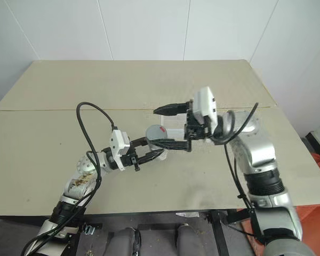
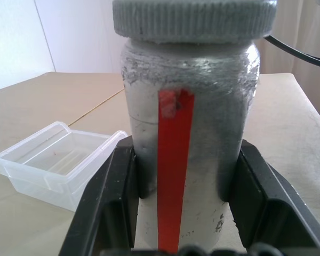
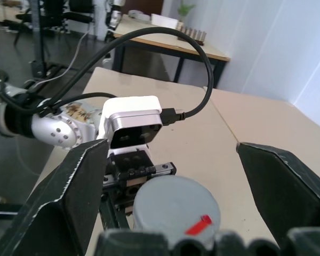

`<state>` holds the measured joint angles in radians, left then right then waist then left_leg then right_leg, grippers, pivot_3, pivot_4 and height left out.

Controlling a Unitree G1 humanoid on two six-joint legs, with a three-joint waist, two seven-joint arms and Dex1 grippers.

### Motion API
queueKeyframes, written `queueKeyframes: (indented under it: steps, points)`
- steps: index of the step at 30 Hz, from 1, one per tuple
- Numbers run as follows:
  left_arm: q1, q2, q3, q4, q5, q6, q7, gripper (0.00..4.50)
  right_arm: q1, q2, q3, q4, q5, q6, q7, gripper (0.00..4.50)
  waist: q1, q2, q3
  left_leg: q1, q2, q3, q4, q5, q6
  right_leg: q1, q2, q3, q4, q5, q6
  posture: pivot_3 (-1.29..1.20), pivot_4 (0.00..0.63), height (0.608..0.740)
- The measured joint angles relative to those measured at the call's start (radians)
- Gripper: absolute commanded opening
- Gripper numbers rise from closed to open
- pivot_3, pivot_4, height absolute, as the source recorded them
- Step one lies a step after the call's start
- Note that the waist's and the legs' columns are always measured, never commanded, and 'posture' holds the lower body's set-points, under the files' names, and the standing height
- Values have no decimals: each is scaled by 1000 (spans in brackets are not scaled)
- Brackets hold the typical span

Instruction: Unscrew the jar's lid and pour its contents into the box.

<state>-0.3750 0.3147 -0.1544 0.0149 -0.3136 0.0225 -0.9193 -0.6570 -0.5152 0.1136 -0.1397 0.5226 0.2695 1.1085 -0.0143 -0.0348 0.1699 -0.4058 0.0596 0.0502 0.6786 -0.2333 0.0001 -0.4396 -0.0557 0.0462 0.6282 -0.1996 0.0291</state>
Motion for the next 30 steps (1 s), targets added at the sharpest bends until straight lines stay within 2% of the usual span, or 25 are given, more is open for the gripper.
queueKeyframes:
  steps: [5, 9, 20, 30]
  points:
    - [-10, -5, 0, 0, 0, 10, 10, 1960, 60, 102, 45, -34, -101, 1, -162, 4457, 0, 0, 0, 0, 0, 0, 0, 0, 0, 0, 0, 0, 0, 0, 0, 0, 150, 740]
    - [-10, 2, 0, 0, -2, 26, 5, 1959, 61, 110, 50, -33, -132, 4, -211, 4500, 0, 0, 0, 0, 0, 0, 0, 0, 0, 0, 0, 0, 0, 0, 0, 0, 150, 740]
    - [-5, -1, 4, -1, -5, 29, 16, 1959, 54, 76, 27, -7, -123, 4, -190, 4500, 0, 0, 0, 0, 0, 0, 0, 0, 0, 0, 0, 0, -1, 0, 0, 0, 150, 740]
    - [1, 8, 16, -1, -5, 27, 15, 1959, 119, 9, -23, -13, -77, 6, -149, 4500, 0, 0, 0, 0, 0, 0, 0, 0, 0, 0, 0, 0, -1, 0, 0, 0, 150, 740]
